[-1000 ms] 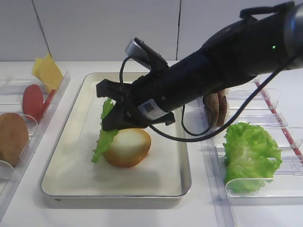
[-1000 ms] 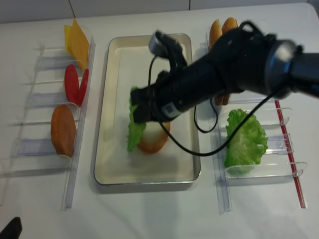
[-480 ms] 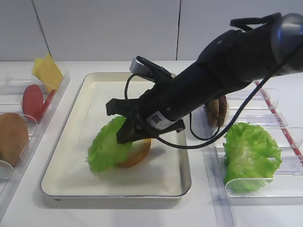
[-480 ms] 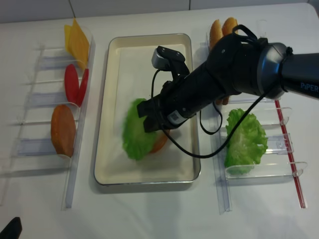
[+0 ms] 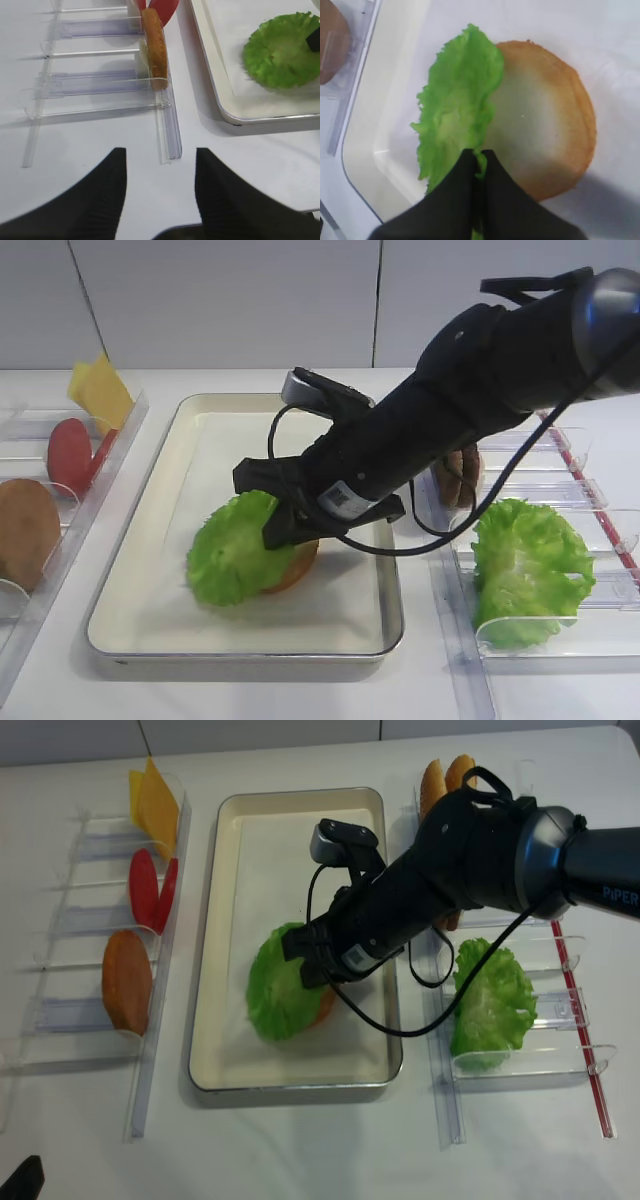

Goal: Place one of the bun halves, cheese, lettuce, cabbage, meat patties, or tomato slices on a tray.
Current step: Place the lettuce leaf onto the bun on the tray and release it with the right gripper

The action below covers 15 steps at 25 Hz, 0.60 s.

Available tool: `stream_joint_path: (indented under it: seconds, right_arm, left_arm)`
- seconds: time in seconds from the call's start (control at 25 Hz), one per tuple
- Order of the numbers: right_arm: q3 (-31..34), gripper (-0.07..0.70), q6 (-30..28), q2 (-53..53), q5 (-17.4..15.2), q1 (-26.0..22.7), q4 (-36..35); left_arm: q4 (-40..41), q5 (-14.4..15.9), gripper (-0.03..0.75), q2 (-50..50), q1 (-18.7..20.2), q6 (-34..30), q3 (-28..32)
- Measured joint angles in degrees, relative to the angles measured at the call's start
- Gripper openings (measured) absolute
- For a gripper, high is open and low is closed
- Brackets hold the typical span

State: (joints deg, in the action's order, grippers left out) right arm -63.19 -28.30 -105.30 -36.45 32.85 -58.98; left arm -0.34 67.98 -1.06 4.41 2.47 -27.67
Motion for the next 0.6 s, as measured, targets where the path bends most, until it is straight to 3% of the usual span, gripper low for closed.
stream_joint_path:
  seconds: [0.6]
  right_arm:
    - [0.0,0.045,6.5,1.0,2.8,0.0,8.4]
  left_arm:
    - [0.0,0.0,0.294,0.0,0.0,0.0,0.0]
